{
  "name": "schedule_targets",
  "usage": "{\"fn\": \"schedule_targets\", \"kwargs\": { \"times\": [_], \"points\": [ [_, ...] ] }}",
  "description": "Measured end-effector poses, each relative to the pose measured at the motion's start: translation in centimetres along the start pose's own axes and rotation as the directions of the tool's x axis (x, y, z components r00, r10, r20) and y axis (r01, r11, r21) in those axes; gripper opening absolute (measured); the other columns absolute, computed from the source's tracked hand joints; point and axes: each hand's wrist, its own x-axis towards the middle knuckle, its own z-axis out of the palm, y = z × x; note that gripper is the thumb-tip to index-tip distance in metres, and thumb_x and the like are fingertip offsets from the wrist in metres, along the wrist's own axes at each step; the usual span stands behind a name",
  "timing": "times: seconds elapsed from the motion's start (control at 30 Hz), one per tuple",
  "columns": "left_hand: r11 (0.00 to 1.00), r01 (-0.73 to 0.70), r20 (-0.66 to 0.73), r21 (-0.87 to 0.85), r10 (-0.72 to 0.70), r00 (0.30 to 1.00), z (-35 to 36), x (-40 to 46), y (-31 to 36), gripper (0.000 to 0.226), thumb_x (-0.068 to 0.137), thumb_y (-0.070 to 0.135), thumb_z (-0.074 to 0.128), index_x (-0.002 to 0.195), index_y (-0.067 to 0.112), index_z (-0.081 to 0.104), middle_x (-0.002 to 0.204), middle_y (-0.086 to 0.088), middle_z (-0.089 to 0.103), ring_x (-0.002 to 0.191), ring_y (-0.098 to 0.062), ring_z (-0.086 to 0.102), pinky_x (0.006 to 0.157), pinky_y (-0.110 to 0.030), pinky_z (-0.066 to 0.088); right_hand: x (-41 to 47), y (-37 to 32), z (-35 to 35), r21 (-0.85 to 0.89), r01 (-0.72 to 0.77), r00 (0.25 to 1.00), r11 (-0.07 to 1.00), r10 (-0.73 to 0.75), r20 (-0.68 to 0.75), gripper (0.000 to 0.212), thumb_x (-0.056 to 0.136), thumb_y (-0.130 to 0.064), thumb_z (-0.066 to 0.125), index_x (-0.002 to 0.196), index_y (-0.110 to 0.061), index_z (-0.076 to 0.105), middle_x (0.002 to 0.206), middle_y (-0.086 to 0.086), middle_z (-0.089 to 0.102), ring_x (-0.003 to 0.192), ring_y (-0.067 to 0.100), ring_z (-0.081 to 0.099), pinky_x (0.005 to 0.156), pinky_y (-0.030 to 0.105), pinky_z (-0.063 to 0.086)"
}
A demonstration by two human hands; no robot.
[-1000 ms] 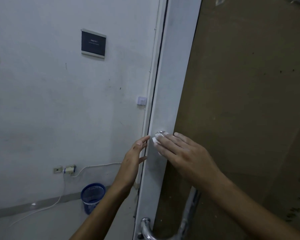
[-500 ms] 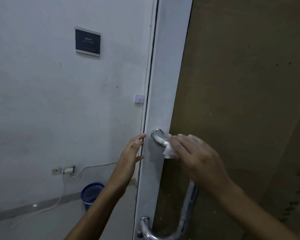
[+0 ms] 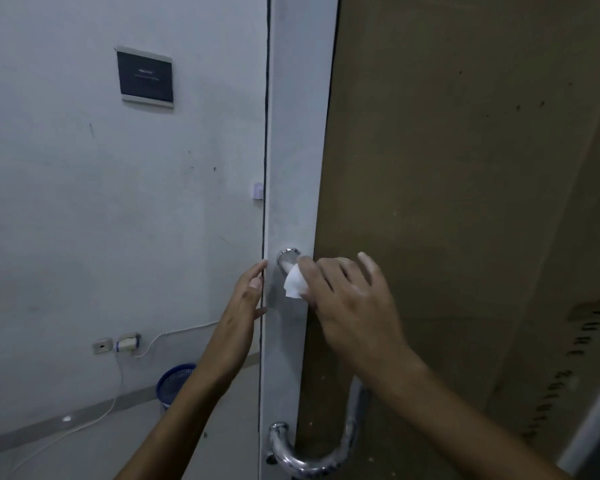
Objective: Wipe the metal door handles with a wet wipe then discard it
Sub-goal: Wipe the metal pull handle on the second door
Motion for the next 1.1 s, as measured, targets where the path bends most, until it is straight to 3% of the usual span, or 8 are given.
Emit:
{"fn": "schedule_targets", "kwargs": {
  "times": [0.17,0.3,0.43,0.53,0.73,0.83,0.97,1.1],
  "points": [
    [0.999,-0.008,0.07,0.048,0.005,0.998,-0.2,-0.4,-0.2,0.031,0.097,0.057,0.028,0.127,0.057,0.03,0.124,0.045,0.031,0.106,0.031,0.041,0.078,-0.004,0.045,-2.7,2.9,1.2,0.214,-0.007,0.984,0.977,0.045,-0.172,0.041,0.099,-0.025,0.044,0.137,-0.015,0.054,0.137,0.002,0.058,0.132,0.022,0.049,0.112,0.047,0.033],
    [0.998,0.004,0.062,0.068,-0.008,0.998,0.0,-0.5,-0.1,0.049,0.086,0.062,0.027,0.134,0.055,0.025,0.132,0.037,0.03,0.11,0.026,0.039,0.094,-0.017,0.041,-5.0,3.9,2.8,0.448,-0.114,0.952,0.887,0.227,-0.207,0.042,0.099,-0.027,0.042,0.14,-0.017,0.044,0.143,-0.004,0.047,0.135,0.016,0.044,0.113,0.041,0.031],
    [0.997,0.002,0.065,0.076,-0.006,0.998,0.2,-0.7,0.3,0.043,0.086,0.061,0.028,0.129,0.058,0.027,0.127,0.044,0.03,0.106,0.032,0.039,0.086,-0.009,0.044,-6.7,2.8,3.8,0.673,-0.31,0.885,0.671,0.462,-0.053,0.045,0.101,-0.04,0.036,0.145,-0.031,0.035,0.145,-0.02,0.039,0.135,-0.003,0.036,0.109,0.027,0.034],
    [0.995,0.001,0.062,0.101,-0.007,0.998,0.2,-0.8,0.2,0.049,0.086,0.066,0.028,0.134,0.06,0.023,0.132,0.043,0.029,0.115,0.025,0.037,0.099,-0.022,0.042,-7.9,2.0,4.0,0.734,-0.48,0.807,0.481,0.57,0.153,0.047,0.094,-0.069,0.02,0.139,-0.058,0.029,0.138,-0.03,0.039,0.129,-0.007,0.039,0.101,0.015,0.034],
    [0.992,0.016,0.049,0.127,-0.022,0.999,0.4,-0.9,-0.4,0.06,0.085,0.07,0.03,0.142,0.057,0.018,0.148,0.03,0.021,0.128,0.005,0.037,0.11,-0.044,0.039,-9.0,1.6,4.6,0.75,-0.543,0.767,0.378,0.588,0.258,0.056,0.089,-0.076,0.015,0.139,-0.057,0.033,0.138,-0.022,0.049,0.119,-0.02,0.039,0.091,-0.006,0.026],
    [0.993,0.016,0.052,0.121,-0.023,0.998,0.4,-0.9,-0.3,0.055,0.085,0.069,0.029,0.138,0.061,0.019,0.142,0.036,0.024,0.118,0.018,0.037,0.11,-0.043,0.04,-7.6,2.0,3.9,0.756,-0.454,0.837,0.471,0.516,0.181,0.042,0.094,-0.068,0.019,0.136,-0.065,0.023,0.137,-0.041,0.033,0.127,-0.023,0.029,0.097,-0.004,0.023],
    [0.994,0.026,0.065,0.102,-0.033,0.997,0.4,-0.8,0.0,0.055,0.087,0.066,0.03,0.139,0.056,0.019,0.139,0.035,0.026,0.113,0.023,0.037,0.108,-0.037,0.041,-4.9,3.2,2.6,0.575,-0.238,0.943,0.783,0.328,-0.056,0.047,0.103,-0.038,0.03,0.147,-0.022,0.037,0.145,-0.003,0.049,0.138,0.016,0.04,0.111,0.033,0.035],
    [0.995,0.015,0.073,0.1,-0.023,0.997,0.4,-0.9,0.1,0.049,0.096,0.056,0.027,0.144,0.047,0.02,0.142,0.029,0.028,0.109,0.028,0.042,0.096,-0.02,0.046,-1.6,3.2,1.0,0.156,0.092,0.992,0.984,-0.077,-0.097,0.046,0.1,-0.024,0.043,0.145,-0.017,0.044,0.146,0.002,0.05,0.139,0.024,0.041,0.113,0.047,0.032]
  ]
}}
